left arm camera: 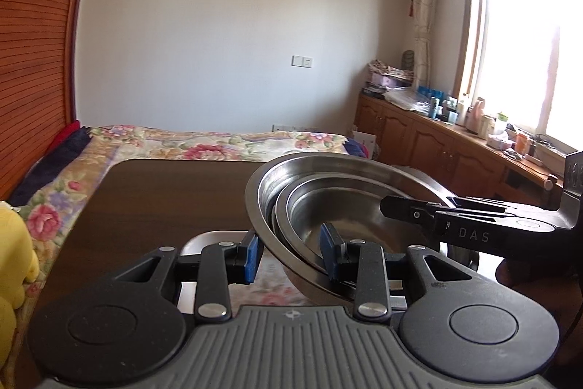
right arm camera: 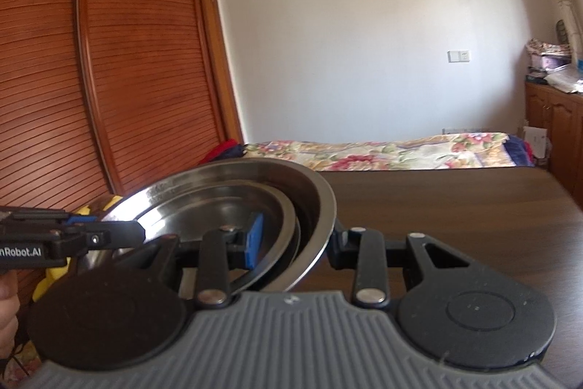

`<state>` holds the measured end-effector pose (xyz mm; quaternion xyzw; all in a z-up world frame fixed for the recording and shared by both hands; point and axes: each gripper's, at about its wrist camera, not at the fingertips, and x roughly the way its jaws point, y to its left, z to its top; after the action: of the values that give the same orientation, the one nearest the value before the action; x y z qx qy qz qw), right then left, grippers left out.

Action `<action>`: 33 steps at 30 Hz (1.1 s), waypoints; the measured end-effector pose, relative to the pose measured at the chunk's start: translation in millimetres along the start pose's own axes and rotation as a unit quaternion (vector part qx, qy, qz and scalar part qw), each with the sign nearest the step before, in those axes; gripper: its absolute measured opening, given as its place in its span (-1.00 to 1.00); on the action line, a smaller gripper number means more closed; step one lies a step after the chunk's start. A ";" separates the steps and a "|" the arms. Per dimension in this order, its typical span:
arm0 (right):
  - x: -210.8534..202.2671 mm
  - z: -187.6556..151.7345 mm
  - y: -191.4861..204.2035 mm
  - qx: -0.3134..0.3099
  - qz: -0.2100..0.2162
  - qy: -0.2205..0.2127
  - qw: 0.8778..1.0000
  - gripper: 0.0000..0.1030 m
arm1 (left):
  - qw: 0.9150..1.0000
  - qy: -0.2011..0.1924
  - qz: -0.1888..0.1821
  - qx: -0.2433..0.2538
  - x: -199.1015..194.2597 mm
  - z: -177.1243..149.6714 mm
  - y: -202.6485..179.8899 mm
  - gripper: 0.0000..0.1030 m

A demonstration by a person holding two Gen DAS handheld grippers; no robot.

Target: Organize plates and bowls

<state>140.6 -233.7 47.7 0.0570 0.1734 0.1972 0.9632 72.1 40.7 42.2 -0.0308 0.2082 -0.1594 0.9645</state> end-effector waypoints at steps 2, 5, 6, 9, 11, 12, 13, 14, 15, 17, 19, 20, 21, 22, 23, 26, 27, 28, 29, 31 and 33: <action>6.0 -0.3 5.2 -0.001 0.007 0.006 1.000 -0.27 | 1.000 0.001 0.005 -0.003 -1.5 0.2 6.9 -0.30; 14.4 -1.9 12.8 -0.005 0.015 0.016 1.000 -0.27 | 1.000 0.002 0.013 -0.007 -1.6 -0.9 15.6 -0.30; 16.4 -2.7 14.8 -0.007 0.017 0.019 1.000 -0.27 | 1.000 0.003 0.014 -0.009 -1.5 -1.9 18.3 -0.30; 21.6 -5.2 20.2 -0.011 0.022 0.029 0.999 -0.27 | 1.000 0.007 0.019 -0.016 1.1 -5.1 23.7 -0.30; 25.1 -7.2 22.4 -0.014 0.023 0.036 0.999 -0.27 | 1.000 0.011 0.020 -0.020 3.0 -9.0 28.8 -0.30; 26.9 -8.2 23.8 -0.015 0.024 0.039 0.999 -0.27 | 0.999 0.013 0.021 -0.023 3.7 -11.4 31.2 -0.30; 28.2 -9.4 24.3 -0.016 0.024 0.043 0.999 -0.27 | 0.999 0.016 0.021 -0.026 5.0 -13.0 33.8 -0.30; 29.2 -10.3 25.2 -0.017 0.025 0.045 0.999 -0.27 | 0.999 0.019 0.021 -0.029 5.7 -15.1 36.7 -0.30; 30.3 -10.8 26.5 -0.018 0.025 0.048 0.998 -0.27 | 0.999 0.021 0.021 -0.031 6.0 -17.0 38.6 -0.30; 32.5 -11.6 28.2 -0.019 0.026 0.053 0.998 -0.27 | 0.999 0.024 0.021 -0.034 7.6 -19.1 41.4 -0.30; 33.5 -12.2 29.5 -0.018 0.027 0.057 0.998 -0.27 | 0.999 0.028 0.021 -0.038 8.8 -21.2 44.0 -0.30; 34.0 -12.4 30.5 -0.018 0.027 0.059 0.998 -0.27 | 0.998 0.030 0.021 -0.041 9.1 -20.6 45.1 -0.30; 34.7 -12.7 31.1 -0.017 0.028 0.059 0.998 -0.27 | 0.998 0.030 0.020 -0.042 9.4 -20.9 45.7 -0.30; 35.5 -12.3 32.1 -0.017 0.028 0.060 0.998 -0.27 | 0.999 0.029 0.020 -0.041 8.8 -21.8 45.0 -0.30; 36.0 -11.8 32.7 -0.016 0.029 0.061 0.998 -0.27 | 0.999 0.030 0.021 -0.041 8.9 -21.9 45.1 -0.30; 37.7 -11.4 35.1 -0.022 0.027 0.061 0.998 -0.27 | 0.998 0.031 0.022 -0.040 8.7 -22.9 44.1 -0.30; 38.0 -11.4 34.4 -0.022 0.027 0.062 0.997 -0.27 | 0.999 0.031 0.023 -0.038 9.2 -22.8 44.5 -0.30; 37.7 -11.4 34.6 -0.021 0.028 0.062 0.997 -0.27 | 0.999 0.031 0.023 -0.037 9.4 -22.7 45.0 -0.30; 38.1 -11.4 35.8 -0.022 0.028 0.062 0.997 -0.27 | 0.999 0.031 0.023 -0.037 8.5 -23.1 44.5 -0.30; 38.6 -11.3 36.9 -0.024 0.028 0.061 0.997 -0.27 | 0.999 0.031 0.024 -0.037 8.3 -22.1 41.9 -0.30; 38.9 -12.0 37.9 -0.028 0.027 0.059 0.998 -0.25 | 0.999 0.030 0.024 -0.036 8.0 -21.8 41.0 -0.30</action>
<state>156.2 -183.0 31.2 0.0226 0.2225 0.2309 0.9469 82.1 77.2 14.0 -0.0557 0.2435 -0.1296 0.9596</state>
